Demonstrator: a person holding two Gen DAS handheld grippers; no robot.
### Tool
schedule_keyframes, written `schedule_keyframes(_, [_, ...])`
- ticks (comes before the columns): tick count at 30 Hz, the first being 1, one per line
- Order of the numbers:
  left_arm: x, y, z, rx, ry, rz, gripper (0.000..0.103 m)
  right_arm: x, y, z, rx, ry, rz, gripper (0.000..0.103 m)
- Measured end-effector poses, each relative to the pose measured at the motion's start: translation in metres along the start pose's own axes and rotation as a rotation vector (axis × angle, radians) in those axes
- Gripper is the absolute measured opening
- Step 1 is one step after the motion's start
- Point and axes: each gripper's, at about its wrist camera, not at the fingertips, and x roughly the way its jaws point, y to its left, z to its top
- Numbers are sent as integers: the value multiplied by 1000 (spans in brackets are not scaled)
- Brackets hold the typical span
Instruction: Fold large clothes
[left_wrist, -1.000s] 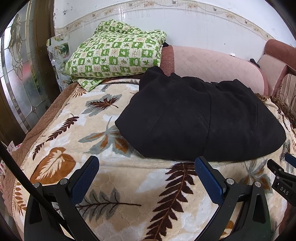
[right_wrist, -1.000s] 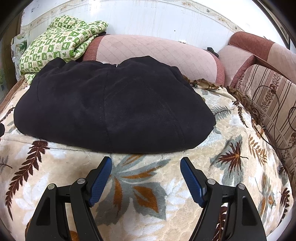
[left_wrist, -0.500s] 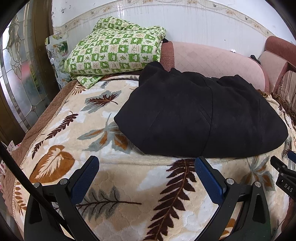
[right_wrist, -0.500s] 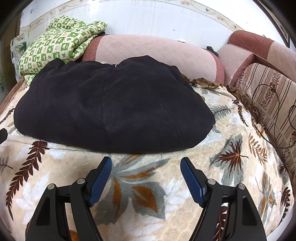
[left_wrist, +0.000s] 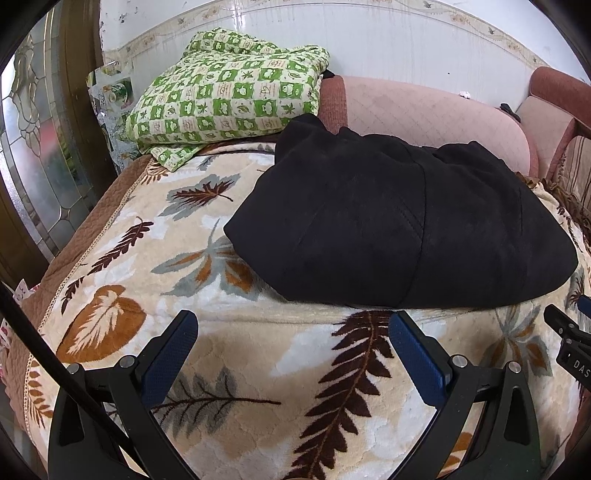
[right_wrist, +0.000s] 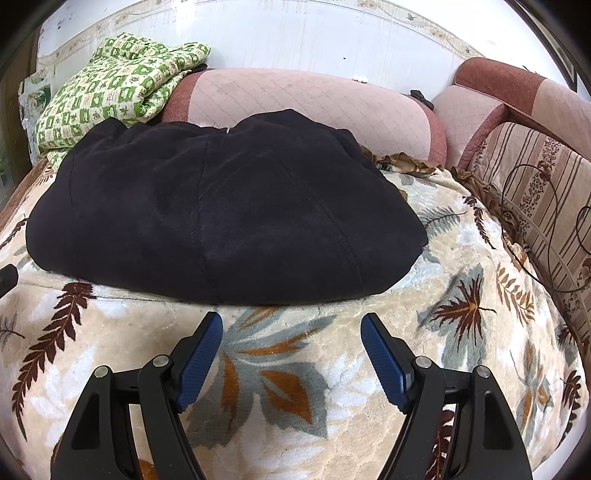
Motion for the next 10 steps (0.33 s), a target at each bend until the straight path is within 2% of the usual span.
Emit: schedule_keyframes(10, [-2,-1,-1,5,-18,18,103,0,3,-1,-7,3,7,82])
